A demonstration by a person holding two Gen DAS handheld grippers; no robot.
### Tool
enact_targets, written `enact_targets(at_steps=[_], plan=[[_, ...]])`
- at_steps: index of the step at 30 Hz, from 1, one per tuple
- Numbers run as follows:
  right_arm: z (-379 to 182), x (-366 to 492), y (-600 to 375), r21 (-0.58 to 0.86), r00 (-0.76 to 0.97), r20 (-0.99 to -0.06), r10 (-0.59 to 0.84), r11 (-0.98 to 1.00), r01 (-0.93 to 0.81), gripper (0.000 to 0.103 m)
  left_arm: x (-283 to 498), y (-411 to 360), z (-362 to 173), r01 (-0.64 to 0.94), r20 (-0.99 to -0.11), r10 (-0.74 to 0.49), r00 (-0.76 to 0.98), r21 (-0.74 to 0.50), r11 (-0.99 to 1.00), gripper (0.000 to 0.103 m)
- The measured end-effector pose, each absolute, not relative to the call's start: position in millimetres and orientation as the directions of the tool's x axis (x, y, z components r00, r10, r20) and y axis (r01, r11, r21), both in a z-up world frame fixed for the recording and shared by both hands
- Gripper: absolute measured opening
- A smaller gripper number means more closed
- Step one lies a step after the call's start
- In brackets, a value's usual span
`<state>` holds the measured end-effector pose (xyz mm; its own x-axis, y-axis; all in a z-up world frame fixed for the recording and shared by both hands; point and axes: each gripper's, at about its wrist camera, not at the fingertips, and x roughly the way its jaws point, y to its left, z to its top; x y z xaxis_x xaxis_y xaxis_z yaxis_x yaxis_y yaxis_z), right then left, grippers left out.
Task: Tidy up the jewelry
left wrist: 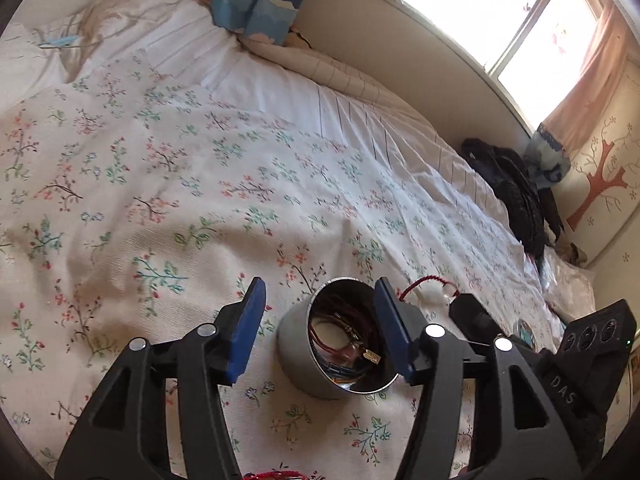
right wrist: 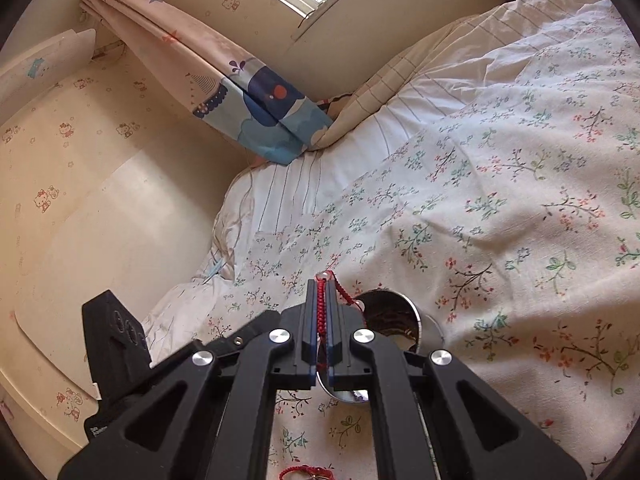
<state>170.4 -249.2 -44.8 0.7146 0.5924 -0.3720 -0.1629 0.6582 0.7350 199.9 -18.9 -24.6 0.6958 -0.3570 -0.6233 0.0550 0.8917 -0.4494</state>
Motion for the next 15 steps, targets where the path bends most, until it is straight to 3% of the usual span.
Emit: enact_targets(at_steps=[2,4,5,6,15], plan=[[-50,177,-239,0.68,0.702,-0.448,0.554,0.72,-0.134,0.004,196,-12,-19,0.031,-0.62,-0.308,0.721,-0.416,0.909,0.062],[-54,178,-235,0.637,0.707,-0.494,0.507,0.764,-0.103,0.015,191,-8,-17,-0.002,-0.622,-0.251,0.742,-0.376,0.927,0.075],[-55,177,-237,0.623,0.718,-0.505,0.479,0.778,-0.081,0.041,190,-7,-17,-0.015,-0.627,-0.226,0.746,-0.356,0.934,0.078],[-56,175,-240,0.616,0.731,-0.504,0.46,0.785,-0.068,0.054,189,-6,-18,-0.026,-0.633,-0.203,0.747,-0.333,0.942,0.078],[-52,155,-258,0.541,0.764,-0.546,0.343,0.841,0.01,0.056,162,-21,-17,-0.013,-0.653,-0.086,0.753,-0.146,0.989,0.088]])
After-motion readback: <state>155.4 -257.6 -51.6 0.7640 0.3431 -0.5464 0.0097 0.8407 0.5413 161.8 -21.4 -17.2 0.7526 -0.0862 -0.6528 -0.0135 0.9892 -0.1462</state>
